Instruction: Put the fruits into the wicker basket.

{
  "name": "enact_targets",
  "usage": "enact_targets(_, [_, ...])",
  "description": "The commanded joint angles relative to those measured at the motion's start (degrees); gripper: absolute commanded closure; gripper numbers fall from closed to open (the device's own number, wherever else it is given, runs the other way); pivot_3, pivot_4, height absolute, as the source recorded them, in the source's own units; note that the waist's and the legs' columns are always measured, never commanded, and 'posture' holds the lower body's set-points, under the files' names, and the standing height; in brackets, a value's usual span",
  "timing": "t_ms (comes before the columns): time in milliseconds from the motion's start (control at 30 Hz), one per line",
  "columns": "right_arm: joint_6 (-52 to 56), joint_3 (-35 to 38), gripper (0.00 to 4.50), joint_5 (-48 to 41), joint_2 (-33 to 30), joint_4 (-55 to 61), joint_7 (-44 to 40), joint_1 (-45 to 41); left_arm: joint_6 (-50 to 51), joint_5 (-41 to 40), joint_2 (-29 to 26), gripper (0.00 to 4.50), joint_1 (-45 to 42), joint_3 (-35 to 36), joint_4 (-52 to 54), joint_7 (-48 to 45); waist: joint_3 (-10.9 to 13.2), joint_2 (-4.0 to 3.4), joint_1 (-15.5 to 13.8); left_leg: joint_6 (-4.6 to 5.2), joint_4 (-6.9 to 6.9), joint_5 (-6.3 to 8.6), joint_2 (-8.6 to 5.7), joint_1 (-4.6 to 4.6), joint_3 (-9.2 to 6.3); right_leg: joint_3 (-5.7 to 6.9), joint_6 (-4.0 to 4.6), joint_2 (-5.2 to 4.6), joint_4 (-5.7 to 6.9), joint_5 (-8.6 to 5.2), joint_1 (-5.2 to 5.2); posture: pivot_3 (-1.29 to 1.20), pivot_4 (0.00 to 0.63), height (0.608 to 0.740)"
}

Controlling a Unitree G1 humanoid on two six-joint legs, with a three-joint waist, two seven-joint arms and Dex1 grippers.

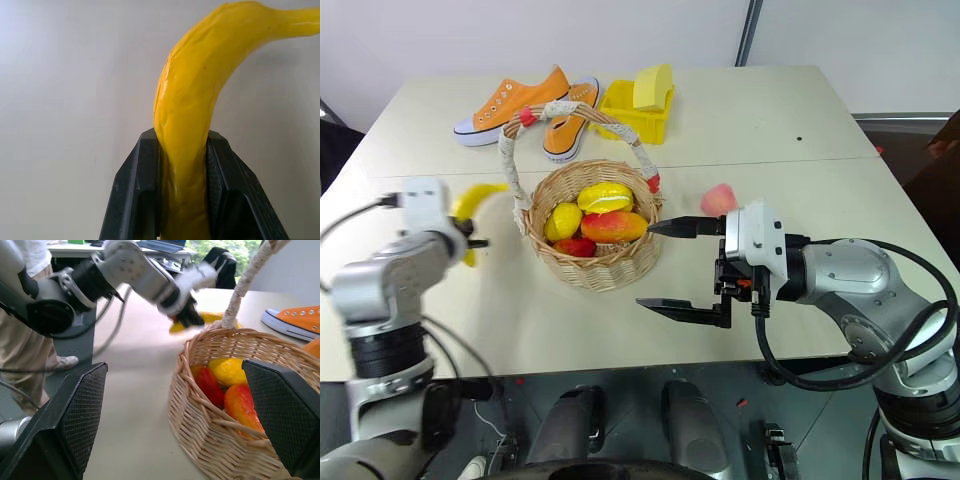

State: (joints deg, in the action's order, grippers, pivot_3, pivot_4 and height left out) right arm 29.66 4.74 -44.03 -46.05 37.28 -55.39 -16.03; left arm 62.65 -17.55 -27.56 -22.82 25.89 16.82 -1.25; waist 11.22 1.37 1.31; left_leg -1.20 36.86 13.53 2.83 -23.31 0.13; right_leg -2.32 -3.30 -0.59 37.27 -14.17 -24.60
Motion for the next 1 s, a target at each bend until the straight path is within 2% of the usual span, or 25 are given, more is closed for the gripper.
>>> enact_targets(33, [-0.84, 0.96, 0.00, -0.48, 0.11, -0.19, -0.38, -0.66, -15.05, -10.30, -1.32, 3.95, 4.60, 15.05, 4.59, -14.39, 0.00, 0.00, -0.41, 0.00, -0.01, 0.00, 0.00, -0.01, 0.01, 0.00, 0.03, -0.02, -0.02, -0.02, 0.00, 0.00, 0.150, 0.740])
enact_targets(100, [-1.04, 0.84, 0.00, -0.24, 0.15, -0.96, -0.76, -0.95, -19.77, -14.20, -1.93, 3.95, 6.97, 18.09, 5.80, -20.00, 0.00, 0.01, -0.67, 0.00, 0.02, 0.00, 0.00, -0.04, 0.02, 0.02, 0.07, -0.06, -0.07, -0.03, 0.00, 0.00, 0.150, 0.740])
enact_targets(167, [-1.47, 0.42, 0.00, 0.28, 0.44, -3.09, -1.41, -2.24, -21.26, -23.53, -2.11, 3.95, 11.65, 19.18, 12.13, -29.68, -0.03, 0.08, -0.72, 0.00, 0.10, 0.00, -0.03, -0.08, 0.04, 0.02, 0.08, -0.14, -0.11, -0.04, 0.03, 0.00, 0.150, 0.740])
enact_targets(233, [-1.90, 0.14, 0.00, 0.90, 0.59, -5.02, -2.09, -3.43, -20.63, -31.55, -3.06, 3.95, 15.84, 19.03, 17.73, -35.50, -0.04, 0.11, -0.83, -0.01, 0.14, 0.00, -0.09, -0.08, 0.12, 0.01, 0.08, -0.34, -0.21, -0.04, 0.11, 0.00, 0.150, 0.740])
enact_targets(367, [-2.47, -0.10, 0.00, 2.05, 0.46, -7.39, -2.99, -4.96, -16.14, -42.58, -6.82, 3.95, 20.76, 15.93, 22.77, -36.87, -0.05, 0.11, -0.52, -0.02, 0.20, 0.01, -0.11, -0.08, 0.34, -0.06, 0.08, -0.56, -0.28, -0.04, 0.15, 0.00, 0.150, 0.740])
enact_targets(467, [-2.38, -0.25, 0.00, 2.27, 0.57, -7.94, -3.06, -5.97, -12.14, -46.59, -10.30, 3.95, 18.52, 8.26, 25.36, -31.47, -0.05, 0.11, -0.61, -0.01, 0.19, 0.00, -0.17, -0.06, 0.36, -0.07, 0.06, -0.46, -0.27, -0.04, 0.14, 0.00, 0.150, 0.740])
enact_targets(533, [-2.04, -0.42, 0.00, 2.21, 0.82, -7.69, -2.62, -6.57, -9.42, -47.42, -10.58, 3.95, 12.67, 1.38, 25.05, -24.41, -0.05, 0.11, -0.76, -0.01, 0.20, 0.00, -0.16, -0.06, 0.30, -0.07, 0.04, -0.37, -0.25, -0.04, 0.14, 0.00, 0.150, 0.740])
enact_targets(700, [-1.03, -0.61, 0.00, 2.00, 1.30, -6.32, -0.76, -7.22, -2.66, -36.41, -10.26, 3.95, -0.73, -15.62, 21.11, -11.21, -0.05, 0.13, -0.43, 0.00, 0.23, 0.00, -0.15, -0.06, 0.22, -0.11, -0.09, -0.19, -0.22, 0.02, 0.16, 0.00, 0.150, 0.740])
enact_targets(767, [-0.56, -0.42, 0.00, 1.76, 1.37, -5.72, 0.18, -7.29, -1.20, -35.67, -8.50, 3.95, -3.86, -18.41, 19.52, -8.87, -0.05, 0.13, -0.32, 0.01, 0.20, 0.00, -0.11, -0.04, 0.17, -0.13, -0.27, -0.08, -0.17, 0.11, 0.13, 0.00, 0.150, 0.740])
enact_targets(967, [0.65, 0.55, 0.00, 1.23, 1.54, -4.49, 3.07, -6.88, 3.34, -35.32, -5.78, 3.95, -8.84, -20.20, 14.88, -5.62, -0.04, 0.12, -0.36, 0.02, 0.10, 0.01, -0.04, -0.03, 0.02, -0.07, -0.31, 0.04, -0.05, 0.11, 0.04, 0.00, 0.150, 0.740])
enact_targets(1000, [0.65, 0.79, 0.00, 1.40, 1.53, -4.48, 3.60, -6.41, 3.48, -35.57, -5.15, 3.45, -9.30, -20.10, 14.42, -5.64, -0.04, 0.12, -0.37, 0.02, 0.11, 0.00, -0.04, -0.03, 0.02, -0.06, -0.29, 0.03, -0.05, 0.11, 0.04, 0.00, 0.150, 0.740])
